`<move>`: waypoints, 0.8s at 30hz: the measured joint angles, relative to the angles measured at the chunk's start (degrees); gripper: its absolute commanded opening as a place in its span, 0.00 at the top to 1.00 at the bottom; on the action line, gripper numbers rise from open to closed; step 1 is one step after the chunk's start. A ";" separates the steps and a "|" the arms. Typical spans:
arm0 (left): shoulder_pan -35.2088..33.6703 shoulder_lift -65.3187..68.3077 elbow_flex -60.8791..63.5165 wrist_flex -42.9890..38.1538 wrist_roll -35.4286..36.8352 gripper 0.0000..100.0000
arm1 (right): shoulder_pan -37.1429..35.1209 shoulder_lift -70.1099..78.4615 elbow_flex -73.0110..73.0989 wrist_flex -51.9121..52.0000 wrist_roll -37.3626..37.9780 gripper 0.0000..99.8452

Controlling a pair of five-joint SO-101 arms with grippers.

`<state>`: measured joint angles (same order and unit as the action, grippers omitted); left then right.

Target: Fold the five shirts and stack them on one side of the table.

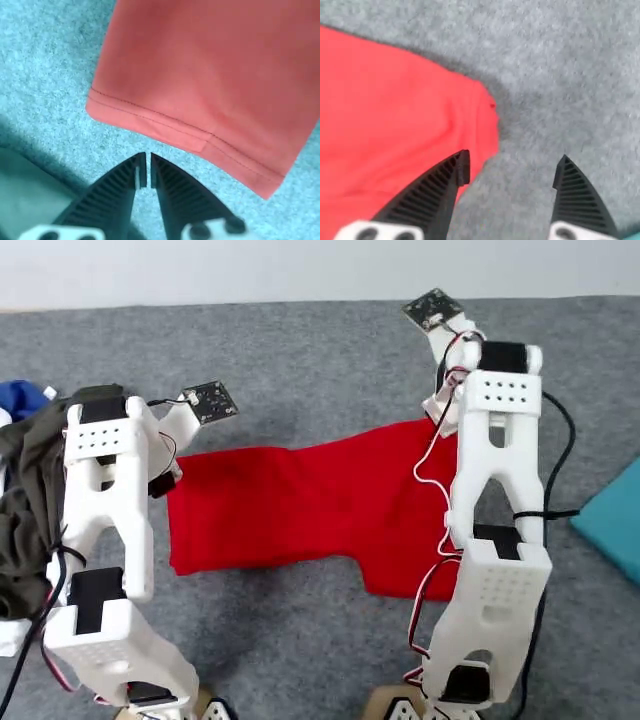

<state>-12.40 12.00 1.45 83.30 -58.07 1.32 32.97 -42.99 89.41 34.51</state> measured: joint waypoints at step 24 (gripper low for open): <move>9.41 6.68 9.67 -19.96 28.66 0.98 | -8.62 18.81 -2.81 -10.55 -5.80 0.72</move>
<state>-2.99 18.68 11.12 63.34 -29.41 -7.30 51.78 -45.80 78.86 28.70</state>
